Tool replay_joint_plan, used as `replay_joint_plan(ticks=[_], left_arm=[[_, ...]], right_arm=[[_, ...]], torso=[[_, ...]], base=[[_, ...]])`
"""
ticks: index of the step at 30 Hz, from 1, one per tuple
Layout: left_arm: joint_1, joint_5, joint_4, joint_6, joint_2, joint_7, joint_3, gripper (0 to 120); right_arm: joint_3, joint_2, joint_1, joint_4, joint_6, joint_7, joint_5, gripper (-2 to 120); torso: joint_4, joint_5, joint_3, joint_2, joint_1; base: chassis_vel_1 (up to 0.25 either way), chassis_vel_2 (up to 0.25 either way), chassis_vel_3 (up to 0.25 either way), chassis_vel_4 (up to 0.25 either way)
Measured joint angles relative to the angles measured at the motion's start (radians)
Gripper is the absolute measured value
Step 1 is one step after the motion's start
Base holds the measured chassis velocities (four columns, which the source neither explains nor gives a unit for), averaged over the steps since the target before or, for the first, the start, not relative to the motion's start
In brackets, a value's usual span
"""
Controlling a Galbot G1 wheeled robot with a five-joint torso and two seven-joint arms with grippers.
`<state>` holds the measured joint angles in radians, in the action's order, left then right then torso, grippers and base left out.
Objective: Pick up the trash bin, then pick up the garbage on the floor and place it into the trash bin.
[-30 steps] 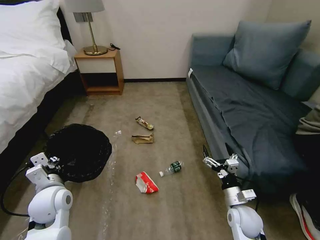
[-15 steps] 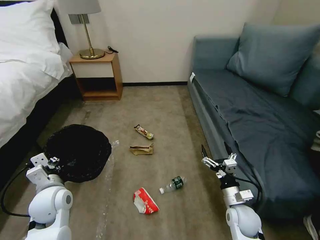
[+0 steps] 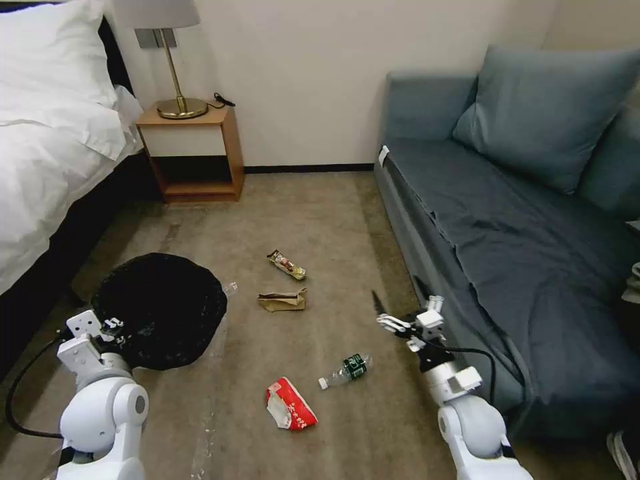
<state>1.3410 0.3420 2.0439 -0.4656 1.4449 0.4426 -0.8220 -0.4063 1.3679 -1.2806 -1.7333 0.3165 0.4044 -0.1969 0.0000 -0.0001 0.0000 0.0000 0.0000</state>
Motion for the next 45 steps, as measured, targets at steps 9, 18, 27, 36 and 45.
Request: replay_joint_plan(ticks=[9,18,27,36,45], left_arm=[[-0.057,-0.034,0.003,-0.019,-0.010,-0.008,0.020,3],[-0.096,-0.078,-0.028,-0.021,0.004,-0.020,0.050,3],[-0.085,-0.109,-0.039,0.001,0.035,-0.022,0.041,3],[-0.076,-0.142,-0.043,0.015,0.059,-0.024,0.036,3],[-0.056,-0.148,-0.043,0.031,0.067,-0.024,0.027,3]], right_arm=[[0.391,-0.187,0.148,0.162,-0.147,-0.026,-0.186,100],[0.623,-0.222,0.226,0.328,-0.141,-0.047,-0.220,100],[0.812,-0.282,0.347,0.372,-0.159,-0.070,-0.308,100],[0.969,-0.222,0.446,0.463,-0.186,-0.121,-0.431,100],[1.051,-0.154,0.489,0.539,-0.217,-0.167,-0.484,100]], torso=[[0.0003,0.0001,0.000,0.000,0.000],[-0.0001,0.0005,0.000,0.000,0.000],[-0.0001,0.0000,0.000,0.000,0.000],[0.0000,0.0001,0.000,0.000,0.000],[0.0000,-0.0001,0.000,0.000,0.000]], base=[[0.000,0.000,0.000,0.000],[0.000,0.000,0.000,0.000],[0.000,0.000,0.000,0.000],[0.000,0.000,0.000,0.000],[0.000,0.000,0.000,0.000]])
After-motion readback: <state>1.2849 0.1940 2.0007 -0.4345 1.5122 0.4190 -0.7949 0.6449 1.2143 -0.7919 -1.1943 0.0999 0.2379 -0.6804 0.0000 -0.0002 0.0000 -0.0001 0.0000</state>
